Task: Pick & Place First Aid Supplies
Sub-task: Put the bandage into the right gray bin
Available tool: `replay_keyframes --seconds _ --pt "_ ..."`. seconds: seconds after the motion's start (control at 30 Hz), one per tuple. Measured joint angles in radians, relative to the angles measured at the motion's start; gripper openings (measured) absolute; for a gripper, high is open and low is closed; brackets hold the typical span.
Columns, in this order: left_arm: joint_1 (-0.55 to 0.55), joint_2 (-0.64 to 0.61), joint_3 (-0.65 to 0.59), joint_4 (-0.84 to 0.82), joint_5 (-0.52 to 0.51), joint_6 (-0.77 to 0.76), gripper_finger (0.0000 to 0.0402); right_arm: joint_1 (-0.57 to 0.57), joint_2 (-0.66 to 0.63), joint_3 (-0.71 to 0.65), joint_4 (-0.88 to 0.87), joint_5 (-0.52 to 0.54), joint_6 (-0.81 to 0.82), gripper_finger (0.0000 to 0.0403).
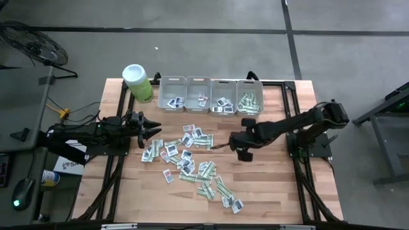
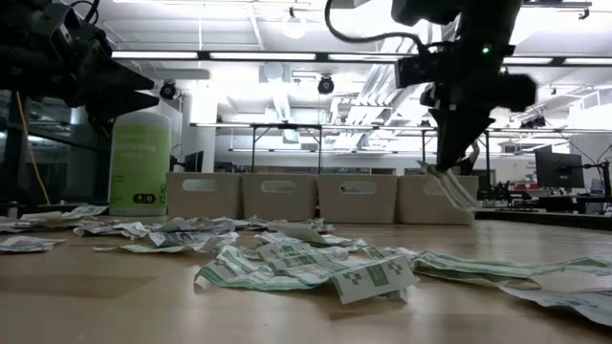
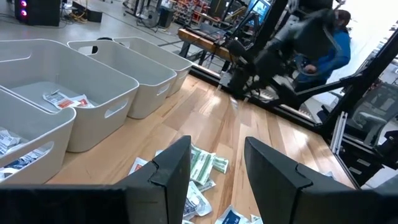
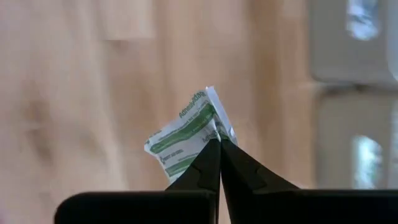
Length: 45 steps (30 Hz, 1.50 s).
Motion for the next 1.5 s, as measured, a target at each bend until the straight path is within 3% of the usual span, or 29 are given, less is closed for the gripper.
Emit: replay_keyframes --seconds 0.4,0.9,1.3,1.5 --pt "0.0 0.0 0.0 0.0 0.0 0.0 0.015 -0.228 -0.066 0.001 -0.038 0.208 0.083 0.0" --pt "0.0 0.0 0.0 0.0 0.0 0.0 0.015 -0.469 -0.191 0.002 0.059 0.256 0.076 0.0" --pt "0.0 0.0 0.0 0.0 0.0 0.0 0.015 -0.622 -0.076 0.002 0.109 0.139 -0.07 0.0" --pt "0.0 0.0 0.0 0.0 0.0 0.0 0.015 -0.686 -0.039 0.001 0.121 -0.068 -0.088 0.0"
